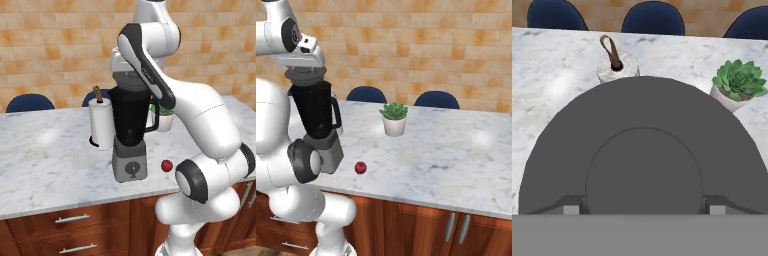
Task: Open the blender lid, put the apple in the blender, close the lid, and start the blender.
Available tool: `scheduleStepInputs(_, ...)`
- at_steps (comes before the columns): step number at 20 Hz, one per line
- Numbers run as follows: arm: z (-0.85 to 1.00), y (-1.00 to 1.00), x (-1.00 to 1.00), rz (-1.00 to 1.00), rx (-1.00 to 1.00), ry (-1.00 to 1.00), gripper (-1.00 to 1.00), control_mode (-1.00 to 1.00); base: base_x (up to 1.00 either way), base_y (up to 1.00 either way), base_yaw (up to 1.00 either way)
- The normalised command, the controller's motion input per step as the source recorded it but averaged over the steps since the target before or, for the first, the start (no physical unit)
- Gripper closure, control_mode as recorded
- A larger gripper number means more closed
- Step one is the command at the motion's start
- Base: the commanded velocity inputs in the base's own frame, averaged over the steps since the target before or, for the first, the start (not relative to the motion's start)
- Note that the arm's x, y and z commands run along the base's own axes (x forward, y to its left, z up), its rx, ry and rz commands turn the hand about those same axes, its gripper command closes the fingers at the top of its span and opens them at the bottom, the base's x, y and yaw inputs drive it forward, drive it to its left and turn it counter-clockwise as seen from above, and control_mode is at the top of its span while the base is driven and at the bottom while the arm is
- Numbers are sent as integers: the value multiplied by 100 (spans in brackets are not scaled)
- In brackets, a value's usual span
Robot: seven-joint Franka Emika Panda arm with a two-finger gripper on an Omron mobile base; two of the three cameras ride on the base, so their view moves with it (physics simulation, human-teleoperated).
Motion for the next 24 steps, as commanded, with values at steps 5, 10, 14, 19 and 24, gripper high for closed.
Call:
scheduleStepInputs(5,0,-44,-100,-11,0,-20,100,-100,0,0,0)
scheduleStepInputs(10,-42,-96,-66,-14,1,-14,100,-100,0,0,0)
scheduleStepInputs(14,-44,-100,-48,-12,8,-2,100,-100,0,0,0)
scheduleStepInputs(19,-26,-100,-37,-11,10,0,100,-100,0,0,0)
scheduleStepInputs(24,-26,-100,-15,-9,8,0,100,-100,0,0,0)
